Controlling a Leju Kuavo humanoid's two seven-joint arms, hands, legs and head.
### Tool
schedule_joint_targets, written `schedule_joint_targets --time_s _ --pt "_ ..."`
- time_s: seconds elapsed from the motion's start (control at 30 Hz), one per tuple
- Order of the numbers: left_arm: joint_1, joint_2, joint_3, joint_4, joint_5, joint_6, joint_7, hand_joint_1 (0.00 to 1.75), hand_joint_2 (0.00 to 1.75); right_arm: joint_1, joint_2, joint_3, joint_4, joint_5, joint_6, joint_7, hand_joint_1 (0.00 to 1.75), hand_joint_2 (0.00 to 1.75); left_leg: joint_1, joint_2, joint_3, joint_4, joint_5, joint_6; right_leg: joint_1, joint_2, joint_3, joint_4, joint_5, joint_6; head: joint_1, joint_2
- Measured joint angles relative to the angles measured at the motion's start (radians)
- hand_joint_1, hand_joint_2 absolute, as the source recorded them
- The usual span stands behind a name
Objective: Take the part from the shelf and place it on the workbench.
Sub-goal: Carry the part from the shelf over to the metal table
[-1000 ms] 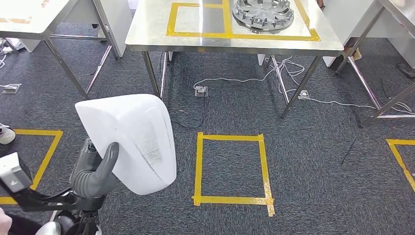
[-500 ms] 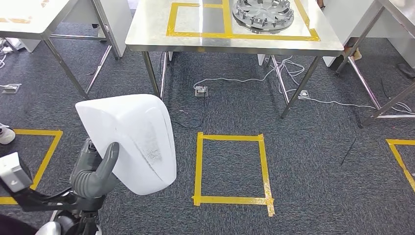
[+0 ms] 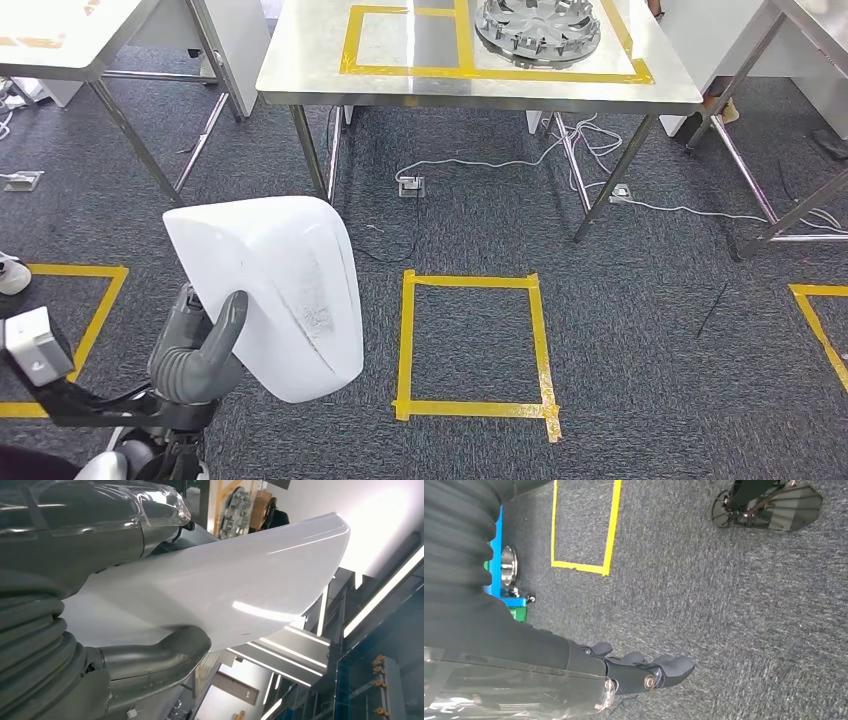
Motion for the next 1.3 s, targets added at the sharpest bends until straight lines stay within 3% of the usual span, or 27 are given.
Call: schedule_joint_targets --time_s 0.47,0.77,1.0,1.2,1.27,1.3 --pt "-0.003 0.0 -0.001 0.0 0.008 0.0 0.001 1.75 1.75 0.0 -0.01 0.0 0.0 -0.002 0.002 0.023 0.0 1.75 0.0 -0.001 0.0 0.0 0.0 0.0 0.0 0.0 0.0 0.0 0.0 0.0 0.0 0.0" --pt "-0.042 0.0 -0.001 0.01 0.008 -0.025 0.025 1.75 1.75 -0.001 -0.015 -0.001 0.0 -0.021 -0.01 -0.038 0.0 1.75 0.0 -0.005 0.0 0.0 0.0 0.0 0.0 -0.002 0.0 0.0 0.0 0.0 0.0 0.0" --pt "-0.065 0.0 -0.002 0.017 -0.005 -0.028 0.062 1.75 1.75 0.0 -0.012 -0.002 0.001 -0.012 -0.002 0.003 0.0 1.75 -0.004 -0.006 0.0 0.002 -0.001 0.001 -0.004 -0.002 0.0 -0.001 0.001 0.004 0.0 0.0" --pt "-0.094 0.0 -0.005 0.017 -0.015 -0.026 0.087 1.75 1.75 -0.002 -0.008 -0.009 0.001 -0.018 -0.004 -0.031 0.0 1.75 -0.01 -0.007 0.001 -0.003 -0.001 0.016 -0.013 -0.003 0.002 -0.004 0.0 0.02 0.0 0.0" --pt "-0.104 0.001 -0.006 0.016 -0.017 -0.026 0.091 1.75 1.75 -0.004 -0.005 -0.012 0.001 -0.021 -0.006 -0.04 0.0 1.75 -0.005 -0.007 0.008 -0.012 0.002 0.024 -0.013 0.006 -0.01 0.027 -0.02 0.026 0.001 0.0" --pt "-0.109 0.001 -0.007 0.016 -0.018 -0.026 0.092 1.75 1.75 -0.003 -0.004 -0.013 0.001 -0.021 -0.007 -0.042 0.0 1.75 -0.003 -0.008 0.012 -0.015 0.002 0.028 -0.013 0.012 -0.033 0.075 -0.044 0.026 0.003 0.0"
